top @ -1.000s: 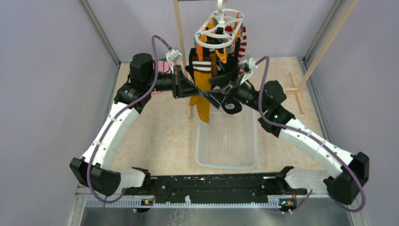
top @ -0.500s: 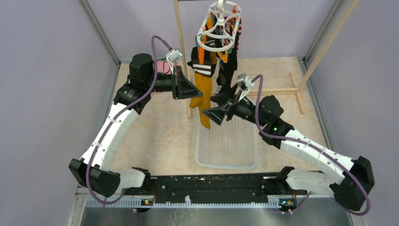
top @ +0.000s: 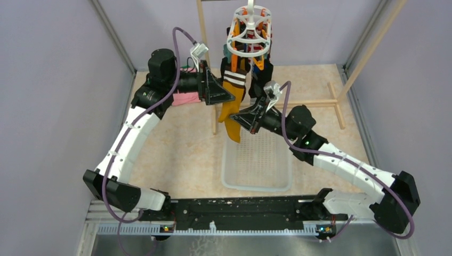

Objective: Remove the socks clipped to the hanger

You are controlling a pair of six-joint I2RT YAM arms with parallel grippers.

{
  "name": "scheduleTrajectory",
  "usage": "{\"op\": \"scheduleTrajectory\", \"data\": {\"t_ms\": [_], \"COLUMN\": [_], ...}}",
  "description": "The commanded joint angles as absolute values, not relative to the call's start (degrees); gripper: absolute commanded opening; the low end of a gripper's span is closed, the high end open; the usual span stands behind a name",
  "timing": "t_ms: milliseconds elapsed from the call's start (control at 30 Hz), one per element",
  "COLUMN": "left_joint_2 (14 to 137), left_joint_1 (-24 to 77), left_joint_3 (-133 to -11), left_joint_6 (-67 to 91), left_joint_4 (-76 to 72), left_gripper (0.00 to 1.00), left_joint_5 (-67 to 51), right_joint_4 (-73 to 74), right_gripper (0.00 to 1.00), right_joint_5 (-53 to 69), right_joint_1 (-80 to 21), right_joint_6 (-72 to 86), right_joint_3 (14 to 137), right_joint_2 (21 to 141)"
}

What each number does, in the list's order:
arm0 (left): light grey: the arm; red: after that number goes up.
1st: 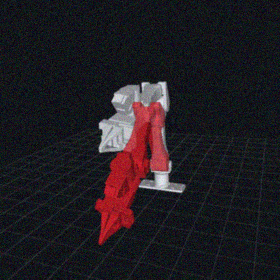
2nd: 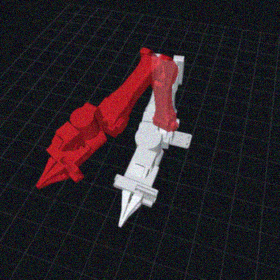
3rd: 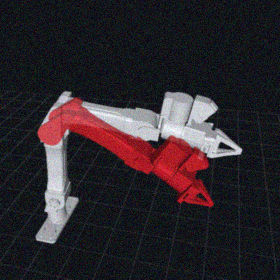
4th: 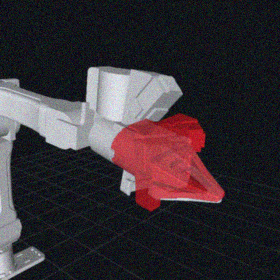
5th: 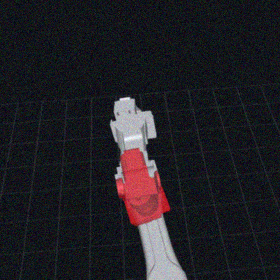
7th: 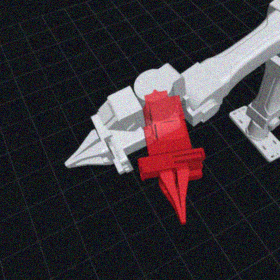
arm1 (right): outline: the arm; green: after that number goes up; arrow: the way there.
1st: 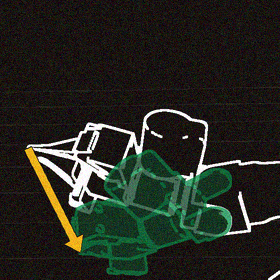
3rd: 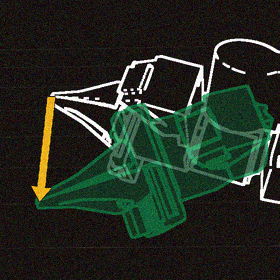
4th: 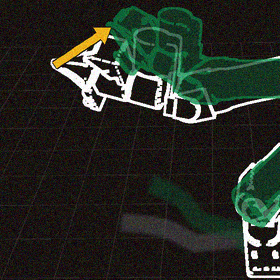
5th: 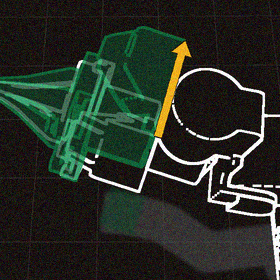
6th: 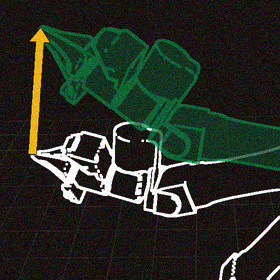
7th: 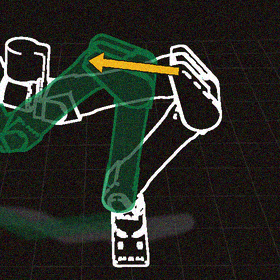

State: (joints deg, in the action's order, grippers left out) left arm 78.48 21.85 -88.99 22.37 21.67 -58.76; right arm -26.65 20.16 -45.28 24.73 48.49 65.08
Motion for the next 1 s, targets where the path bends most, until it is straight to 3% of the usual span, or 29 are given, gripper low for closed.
{"op": "scheduleTrajectory", "data": {"t_ms": [0, 233, 967], "left_joint_2": [81.14, 88.37, 94.57], "left_joint_1": [22.10, 22.09, 22.41], "left_joint_3": [-96.92, -105.90, -107.53], "left_joint_6": [22.29, 24.47, 36.60], "left_joint_4": [18.65, 17.55, 6.12], "left_gripper": [0.82, 0.78, 0.77], "left_joint_5": [-56.71, -56.03, -61.35], "right_joint_4": [-26.95, -25.96, -23.45], "right_gripper": [0.00, 0.00, 0.00], "right_joint_5": [19.28, 20.94, 28.19], "right_joint_1": [-45.78, -45.79, -45.80], "right_joint_6": [24.04, 24.97, 27.34], "right_joint_3": [49.74, 49.83, 50.87], "right_joint_2": [60.95, 60.22, 59.84]}}
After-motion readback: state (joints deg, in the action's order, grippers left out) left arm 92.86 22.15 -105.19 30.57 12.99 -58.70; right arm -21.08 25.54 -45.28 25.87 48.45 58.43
